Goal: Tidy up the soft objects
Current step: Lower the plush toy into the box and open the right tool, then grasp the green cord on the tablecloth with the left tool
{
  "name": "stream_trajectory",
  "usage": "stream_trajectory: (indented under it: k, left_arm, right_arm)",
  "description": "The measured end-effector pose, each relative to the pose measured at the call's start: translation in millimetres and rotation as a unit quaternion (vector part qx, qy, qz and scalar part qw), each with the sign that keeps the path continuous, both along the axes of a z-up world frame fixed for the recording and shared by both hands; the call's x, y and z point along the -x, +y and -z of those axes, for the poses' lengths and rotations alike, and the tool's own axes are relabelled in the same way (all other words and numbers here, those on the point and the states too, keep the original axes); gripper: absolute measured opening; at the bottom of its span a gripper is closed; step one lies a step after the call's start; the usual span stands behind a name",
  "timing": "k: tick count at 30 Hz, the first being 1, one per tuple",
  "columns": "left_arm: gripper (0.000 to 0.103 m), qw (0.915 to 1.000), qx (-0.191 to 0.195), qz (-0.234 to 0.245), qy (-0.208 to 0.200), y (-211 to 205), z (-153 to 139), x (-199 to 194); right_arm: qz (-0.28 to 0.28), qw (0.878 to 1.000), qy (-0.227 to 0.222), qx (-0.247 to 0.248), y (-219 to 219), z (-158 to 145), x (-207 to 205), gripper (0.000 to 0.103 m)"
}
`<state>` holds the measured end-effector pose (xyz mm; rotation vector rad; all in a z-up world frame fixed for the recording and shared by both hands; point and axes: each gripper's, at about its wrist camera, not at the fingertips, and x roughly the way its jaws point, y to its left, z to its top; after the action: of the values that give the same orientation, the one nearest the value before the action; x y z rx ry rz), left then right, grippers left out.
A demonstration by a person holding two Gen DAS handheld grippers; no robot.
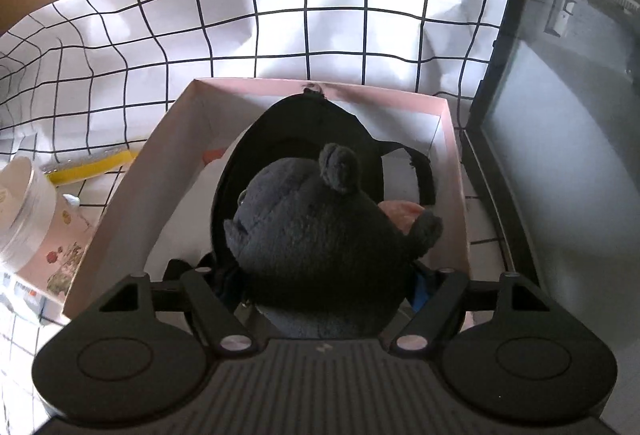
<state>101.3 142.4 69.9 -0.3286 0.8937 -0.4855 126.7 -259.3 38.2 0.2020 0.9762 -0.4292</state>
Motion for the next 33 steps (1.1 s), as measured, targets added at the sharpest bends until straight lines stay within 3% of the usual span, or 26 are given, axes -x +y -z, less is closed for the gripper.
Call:
stream_trajectory:
  k: [4,10,14,19,26,33]
  left_arm:
    - [0.019,0.9994,-0.027,0.02,-0.003,-12.6,2.3,3.5]
    - [0.019,0.995,-0.098,0.019,-0.005,-23.4,13.1,5.4]
    - [0.019,0.994,-0.108,-0.005,0.012,-15.7,20.2,-2.9]
    - [0.019,0.9929,-0.115,-0.027,0.013,-1.6,21.6,-13.9]
    - [0.019,0.992,-0.12,-0.04,0.005,15.6,27.1,-25.1]
    - [0.019,0.9942,-0.103,-0.03,-0.001,14.0,28.8,-45.6]
  right_arm:
    - [-0.008,0.999,-0.031,0.005,5.4,-20.0,18.4,0.088]
    - [-0.058,0.992,-0.083,0.072,45.1,-59.6,44.4,0.093]
    - [-0.089,0.99,-0.097,0.054,72.3,-73.6,51.9,0.095]
    - [-0.134,0.988,-0.075,0.01,118.2,-57.6,51.6,0.095]
    - [-0.2,0.979,-0.041,0.017,186.7,-29.7,47.6,0.095]
    - [-0.222,0.975,-0.019,-0.01,205.2,-18.2,47.6,0.095]
